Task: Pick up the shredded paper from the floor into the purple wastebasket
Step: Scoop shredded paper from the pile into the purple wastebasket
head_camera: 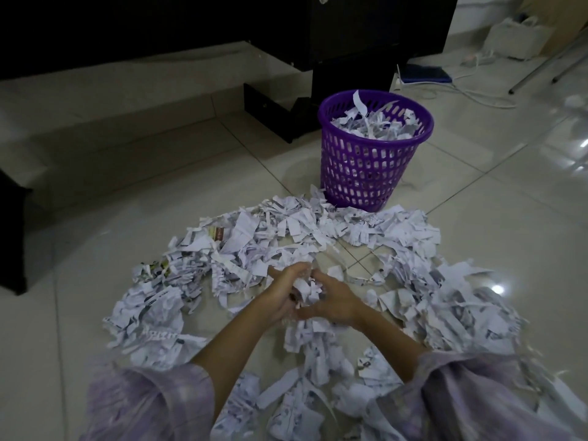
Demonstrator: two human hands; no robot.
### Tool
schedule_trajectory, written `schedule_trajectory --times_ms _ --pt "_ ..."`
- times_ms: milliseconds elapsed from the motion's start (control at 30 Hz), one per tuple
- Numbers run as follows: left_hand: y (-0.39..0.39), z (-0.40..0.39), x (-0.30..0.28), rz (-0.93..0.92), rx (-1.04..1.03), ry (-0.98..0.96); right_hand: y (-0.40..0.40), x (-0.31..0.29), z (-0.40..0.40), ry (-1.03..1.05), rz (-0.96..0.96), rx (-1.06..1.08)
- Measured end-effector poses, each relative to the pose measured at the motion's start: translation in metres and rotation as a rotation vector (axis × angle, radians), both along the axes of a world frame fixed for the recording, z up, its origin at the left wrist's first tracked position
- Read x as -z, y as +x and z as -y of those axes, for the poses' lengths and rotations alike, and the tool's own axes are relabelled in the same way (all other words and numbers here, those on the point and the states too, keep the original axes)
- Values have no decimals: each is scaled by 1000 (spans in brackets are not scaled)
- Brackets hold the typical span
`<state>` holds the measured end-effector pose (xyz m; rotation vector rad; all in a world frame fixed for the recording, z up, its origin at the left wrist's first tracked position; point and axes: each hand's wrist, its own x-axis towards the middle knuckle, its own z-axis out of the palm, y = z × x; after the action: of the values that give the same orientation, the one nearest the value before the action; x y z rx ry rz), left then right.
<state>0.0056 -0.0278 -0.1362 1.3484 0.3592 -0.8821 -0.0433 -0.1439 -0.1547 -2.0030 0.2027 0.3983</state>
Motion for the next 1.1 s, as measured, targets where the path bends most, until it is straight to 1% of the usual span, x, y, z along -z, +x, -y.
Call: schedule_trajectory --times_ms 33,67,167,200,267,300,367,400,533,600,667,733,833,967,1033,1100 --pt "3 -3 2 -1 37 -1 0 0 1 -31 28 0" --pt "5 -6 1 45 122 50 1 -1 3 -58 50 5" --pt "8 -17 0 308 332 298 4 -7 14 -62 74 76" --pt "9 -21 3 364 361 335 6 -10 18 -39 72 112" --pt "8 -28 1 464 362 341 10 -15 25 15 50 182" --pt "9 -31 2 498 372 345 12 -20 27 74 44 214" --pt "8 -34 -2 492 400 308 15 -30 30 174 60 260" --pt "6 -34 -5 489 396 249 15 -39 29 213 74 289" --pt "3 -22 -5 349 367 95 19 -55 27 354 75 482" --pt "-2 -13 -10 263 331 -7 21 -55 23 446 48 532" --pt "-3 -6 -7 230 301 -85 26 -49 23 519 30 559" --pt "-2 -2 -5 214 221 -86 24 -51 25 506 39 555" --pt "0 4 -4 167 80 -3 20 -56 26 486 52 532" --pt "3 11 -6 112 -71 -25 22 -49 29 513 40 549" --pt "6 13 -10 121 -140 -38 24 -46 28 511 49 562" --pt "11 12 -13 148 -230 -33 25 -43 28 454 24 565"
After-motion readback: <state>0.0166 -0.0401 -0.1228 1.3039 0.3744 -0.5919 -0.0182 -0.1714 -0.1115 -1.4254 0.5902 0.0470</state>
